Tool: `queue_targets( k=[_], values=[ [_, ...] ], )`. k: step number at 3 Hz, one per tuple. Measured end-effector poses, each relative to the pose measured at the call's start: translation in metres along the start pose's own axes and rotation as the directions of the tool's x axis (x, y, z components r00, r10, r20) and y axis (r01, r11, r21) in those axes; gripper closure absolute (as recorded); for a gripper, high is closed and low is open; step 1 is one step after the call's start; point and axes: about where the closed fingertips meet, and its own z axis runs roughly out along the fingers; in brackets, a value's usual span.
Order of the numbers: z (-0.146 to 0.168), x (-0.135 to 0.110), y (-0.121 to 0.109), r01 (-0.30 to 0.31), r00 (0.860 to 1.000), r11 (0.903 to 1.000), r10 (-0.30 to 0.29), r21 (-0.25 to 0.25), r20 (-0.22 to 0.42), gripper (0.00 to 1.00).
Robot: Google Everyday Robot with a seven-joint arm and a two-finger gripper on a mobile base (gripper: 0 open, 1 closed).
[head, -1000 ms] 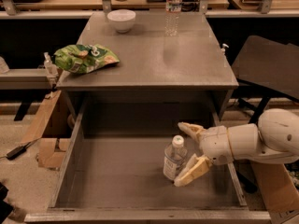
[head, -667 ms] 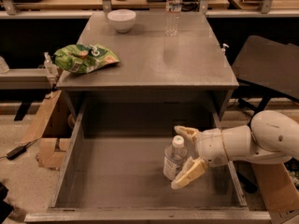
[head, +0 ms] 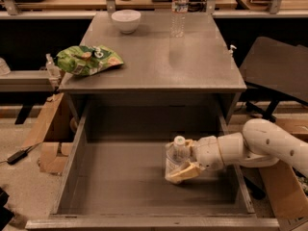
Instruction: Pick blue plastic bottle from top drawer and place on counter
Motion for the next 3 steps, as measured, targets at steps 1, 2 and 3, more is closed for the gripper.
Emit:
queue_targets(
  k=[1,2,3],
  values=[
    [0.005,0.006,-0.004,-0.004,1.0,0.9999,0.004,-0.01,0.009,0.65],
    [0.005,0.006,-0.004,-0.004,1.0,0.9999,0.004,-0.01,0.009,0.88],
    [-0.009,-0.035,-0.007,-0.023,1.0,0.9997,0.023,0.005,0.0,1.0]
  ],
)
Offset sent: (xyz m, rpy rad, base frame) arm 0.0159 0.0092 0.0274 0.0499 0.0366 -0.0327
